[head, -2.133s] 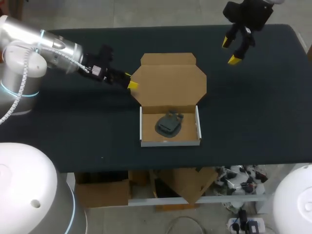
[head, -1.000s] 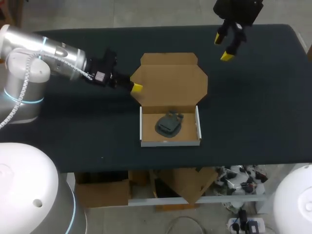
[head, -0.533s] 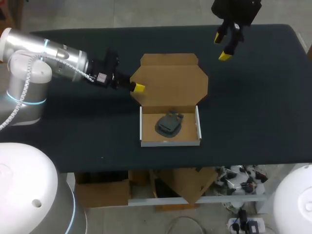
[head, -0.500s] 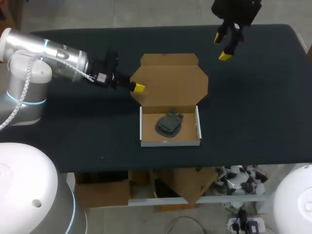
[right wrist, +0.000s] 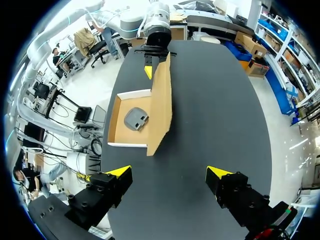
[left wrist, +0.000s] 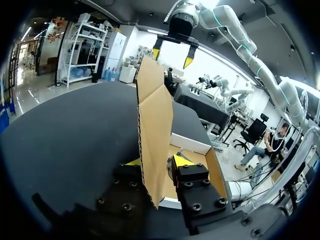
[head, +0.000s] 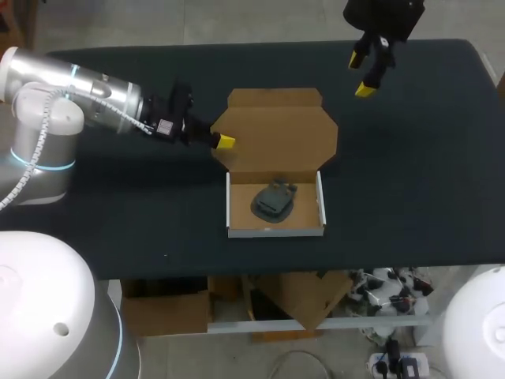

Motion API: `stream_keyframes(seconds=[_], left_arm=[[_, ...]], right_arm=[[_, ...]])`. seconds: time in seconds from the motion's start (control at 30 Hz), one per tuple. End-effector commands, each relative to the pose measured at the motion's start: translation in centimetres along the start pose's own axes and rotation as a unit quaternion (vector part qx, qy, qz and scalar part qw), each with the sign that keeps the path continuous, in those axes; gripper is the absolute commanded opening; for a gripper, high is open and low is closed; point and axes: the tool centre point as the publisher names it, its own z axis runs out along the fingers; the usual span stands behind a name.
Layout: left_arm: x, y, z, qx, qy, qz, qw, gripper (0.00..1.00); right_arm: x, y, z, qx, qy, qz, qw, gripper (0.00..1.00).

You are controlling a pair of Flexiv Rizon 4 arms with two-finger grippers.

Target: Assemble the packaging by folding the flat box into shape, placing the metal phone stand inside, and closing the box properly

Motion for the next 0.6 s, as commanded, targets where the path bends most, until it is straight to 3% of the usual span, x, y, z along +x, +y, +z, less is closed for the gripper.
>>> stream_keyframes(seconds=[0.03, 0.43, 0.6], left_arm=[[0.19, -0.04, 0.08, 0.002, -0.002, 0.005, 1.0, 0.24], [0.51, 0.29, 0.58, 0.002, -0.003, 0.017, 1.0, 0.15], [0.56, 0.42, 0.66, 0.003, -0.003, 0.021, 1.0, 0.16]], right_arm=[[0.07, -0.04, 0.04, 0.001, -0.001, -0.001, 1.0, 1.0], [-0.15, 0.07, 0.2, 0.001, 0.001, -0.001, 1.0, 1.0], [-0.23, 0.09, 0.3, 0.001, 0.003, -0.001, 1.0, 1.0]])
